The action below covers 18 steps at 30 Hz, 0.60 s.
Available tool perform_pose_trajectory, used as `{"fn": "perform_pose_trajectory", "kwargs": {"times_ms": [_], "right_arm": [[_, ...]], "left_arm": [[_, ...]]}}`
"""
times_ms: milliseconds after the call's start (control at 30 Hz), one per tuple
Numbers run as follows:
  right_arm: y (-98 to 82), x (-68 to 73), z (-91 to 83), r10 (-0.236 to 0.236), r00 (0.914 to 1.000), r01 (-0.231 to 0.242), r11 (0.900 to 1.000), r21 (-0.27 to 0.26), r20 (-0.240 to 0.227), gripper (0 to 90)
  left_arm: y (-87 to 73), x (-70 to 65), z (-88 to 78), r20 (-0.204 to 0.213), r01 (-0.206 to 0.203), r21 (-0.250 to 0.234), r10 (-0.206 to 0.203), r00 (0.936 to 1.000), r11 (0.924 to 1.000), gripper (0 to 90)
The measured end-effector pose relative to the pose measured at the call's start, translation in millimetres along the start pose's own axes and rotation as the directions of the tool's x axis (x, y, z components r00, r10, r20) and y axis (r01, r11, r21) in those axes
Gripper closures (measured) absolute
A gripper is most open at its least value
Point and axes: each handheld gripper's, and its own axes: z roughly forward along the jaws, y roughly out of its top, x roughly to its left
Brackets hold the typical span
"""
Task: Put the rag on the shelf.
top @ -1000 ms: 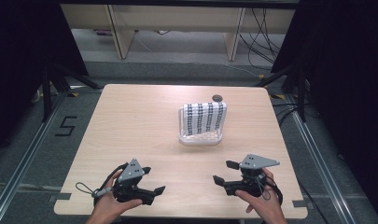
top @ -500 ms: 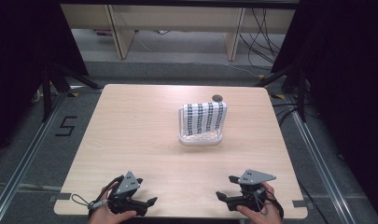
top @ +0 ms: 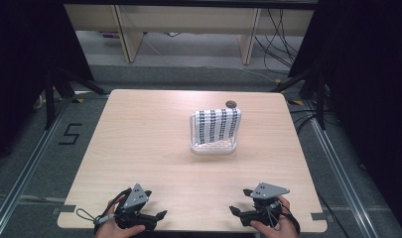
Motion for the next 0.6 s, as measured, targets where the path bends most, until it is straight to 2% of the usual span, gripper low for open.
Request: {"fn": "perform_pose_trajectory", "kwargs": {"times_ms": [233,333,367,433,467,600], "right_arm": [[0.0,-0.8,0.0,0.009,0.9999,-0.009,1.000,0.005,-0.008,24.3],[-0.1,-1.4,-1.0,0.013,0.9999,-0.013,1.000,0.007,0.007,24.3],[-0.2,-2.0,-1.0,0.007,0.9999,-0.007,1.000,-0.002,0.013,24.3],[-0.3,-2.0,-0.7,0.011,0.9999,-0.011,1.000,-0.002,0.010,24.3],[-0.3,-1.9,-0.7,0.017,0.9998,-0.017,1.000,0.000,0.009,24.3],[-0.5,-4.0,-0.5,0.007,0.9999,-0.007,1.000,-0.009,0.010,24.2]], "left_arm": [[-0.9,-0.3,1.7,0.007,0.014,-0.007,-0.014,0.9999,0.9999,16.2],[-1.1,-0.1,1.9,0.007,0.016,-0.007,-0.016,0.9999,0.9999,16.2],[-1.3,-0.6,2.1,0.007,0.029,-0.008,-0.029,0.9995,0.9995,16.2],[-1.2,-0.1,1.8,0.005,0.019,-0.008,-0.019,0.9998,0.9998,16.2],[-1.0,1.9,1.2,-0.004,0.000,0.007,0.000,1.0000,1.0000,16.2],[-1.0,2.0,1.1,0.003,0.008,0.001,-0.008,1.0000,1.0000,16.2]]}}
